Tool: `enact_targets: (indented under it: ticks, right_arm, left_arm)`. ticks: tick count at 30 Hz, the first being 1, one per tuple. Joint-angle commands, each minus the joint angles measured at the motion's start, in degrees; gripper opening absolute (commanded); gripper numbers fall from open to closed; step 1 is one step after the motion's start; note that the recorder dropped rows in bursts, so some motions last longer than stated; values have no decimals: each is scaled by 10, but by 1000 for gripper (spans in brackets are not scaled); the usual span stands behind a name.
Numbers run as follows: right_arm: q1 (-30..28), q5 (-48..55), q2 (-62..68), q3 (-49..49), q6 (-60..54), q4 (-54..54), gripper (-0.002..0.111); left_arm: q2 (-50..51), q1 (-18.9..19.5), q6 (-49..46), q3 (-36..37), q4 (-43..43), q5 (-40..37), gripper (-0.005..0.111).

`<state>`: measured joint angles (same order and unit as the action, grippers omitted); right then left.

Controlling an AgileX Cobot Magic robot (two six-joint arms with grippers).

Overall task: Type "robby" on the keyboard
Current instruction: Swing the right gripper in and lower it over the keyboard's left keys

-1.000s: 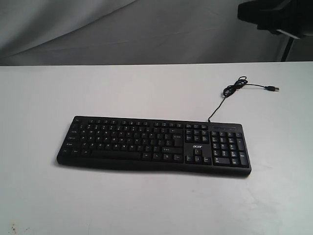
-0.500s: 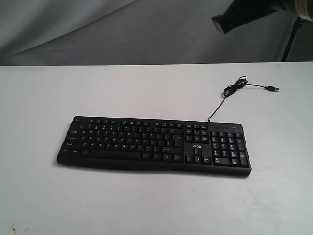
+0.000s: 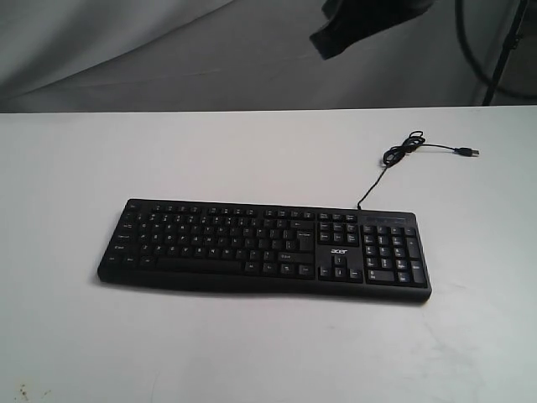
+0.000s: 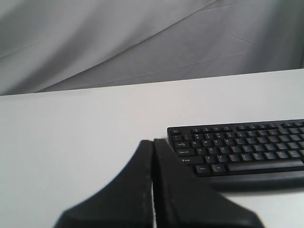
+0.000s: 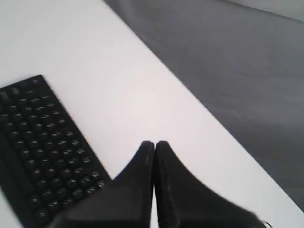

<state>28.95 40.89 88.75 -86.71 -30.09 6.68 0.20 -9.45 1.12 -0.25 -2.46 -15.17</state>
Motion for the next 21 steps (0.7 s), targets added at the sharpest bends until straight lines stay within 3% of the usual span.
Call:
enact_targets:
  ticks: [1,5,12,21]
  right_arm:
    - [-3,24,39,-21,-153,141,0]
    - [-3,62,82,-21,-269,245,0]
    - [-3,45,173,-21,-359,335,0]
    - [-3,45,250,-21,-406,370,0]
  left_arm:
    - [-2,-4,2,2,-3,3,0]
    - [-2,-4,2,2,-3,3,0]
    - [-2,-4,2,2,-3,3,0]
    - [-2,-4,2,2,-3,3,0]
